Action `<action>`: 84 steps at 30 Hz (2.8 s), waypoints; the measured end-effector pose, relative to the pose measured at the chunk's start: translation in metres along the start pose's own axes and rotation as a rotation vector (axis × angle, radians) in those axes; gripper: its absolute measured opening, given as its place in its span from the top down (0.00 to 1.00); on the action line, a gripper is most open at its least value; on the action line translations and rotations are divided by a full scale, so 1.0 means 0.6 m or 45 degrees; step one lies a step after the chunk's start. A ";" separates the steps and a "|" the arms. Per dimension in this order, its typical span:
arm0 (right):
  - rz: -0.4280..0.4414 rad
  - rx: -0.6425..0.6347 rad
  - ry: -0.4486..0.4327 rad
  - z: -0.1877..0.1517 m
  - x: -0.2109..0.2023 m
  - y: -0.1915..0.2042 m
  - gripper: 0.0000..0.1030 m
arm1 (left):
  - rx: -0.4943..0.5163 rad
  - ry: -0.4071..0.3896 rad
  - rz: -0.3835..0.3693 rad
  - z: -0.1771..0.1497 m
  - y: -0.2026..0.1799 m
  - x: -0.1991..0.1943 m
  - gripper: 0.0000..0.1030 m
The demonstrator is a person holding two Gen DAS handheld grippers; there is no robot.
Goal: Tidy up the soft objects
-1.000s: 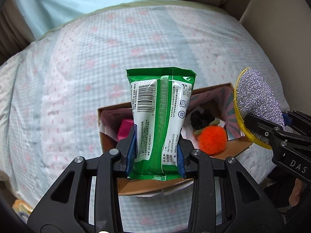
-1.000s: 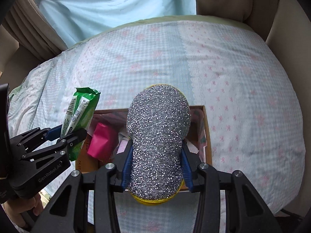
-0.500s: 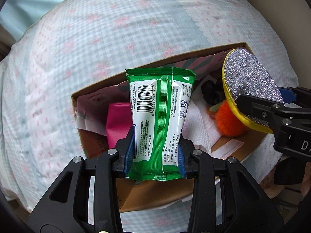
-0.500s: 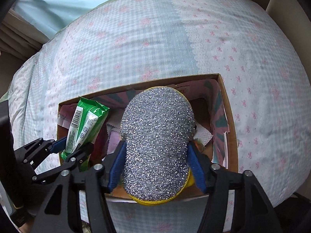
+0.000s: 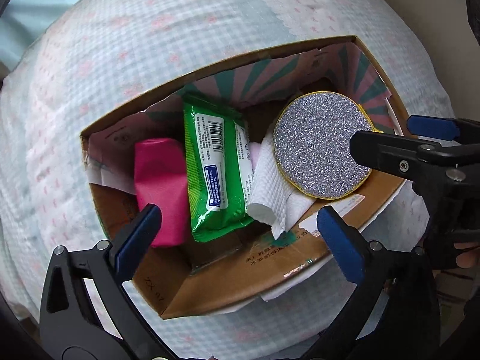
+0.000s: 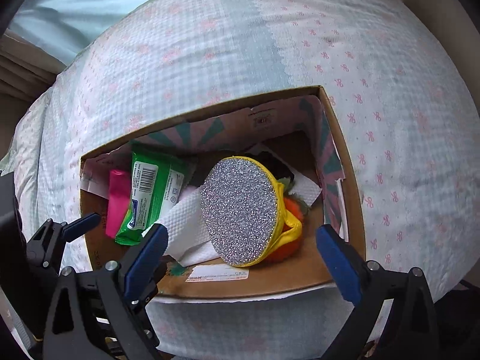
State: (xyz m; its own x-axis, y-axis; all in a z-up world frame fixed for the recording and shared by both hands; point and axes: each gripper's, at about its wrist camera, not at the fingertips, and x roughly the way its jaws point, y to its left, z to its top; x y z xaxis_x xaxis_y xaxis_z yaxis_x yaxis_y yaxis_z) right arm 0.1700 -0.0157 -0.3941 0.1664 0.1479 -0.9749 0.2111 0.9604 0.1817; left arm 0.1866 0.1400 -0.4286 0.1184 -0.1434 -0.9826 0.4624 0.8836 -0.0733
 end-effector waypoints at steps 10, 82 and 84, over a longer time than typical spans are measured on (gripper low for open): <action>-0.009 -0.045 -0.046 -0.002 -0.051 -0.010 0.04 | -0.079 -0.049 0.047 -0.002 -0.015 -0.049 0.00; -0.162 -0.275 -1.181 -0.081 -0.730 -0.146 0.04 | -0.405 -1.206 0.411 -0.041 -0.264 -0.713 0.00; -0.164 -0.275 -1.183 -0.081 -0.730 -0.147 0.04 | -0.405 -1.209 0.410 -0.042 -0.265 -0.712 0.00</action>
State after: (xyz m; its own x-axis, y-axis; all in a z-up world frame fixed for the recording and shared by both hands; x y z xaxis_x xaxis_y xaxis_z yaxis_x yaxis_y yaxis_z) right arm 0.0316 -0.1537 0.0106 0.8704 -0.1186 -0.4778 0.1147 0.9927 -0.0375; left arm 0.0405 0.0721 -0.0013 0.8985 -0.0498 -0.4362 0.0509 0.9987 -0.0093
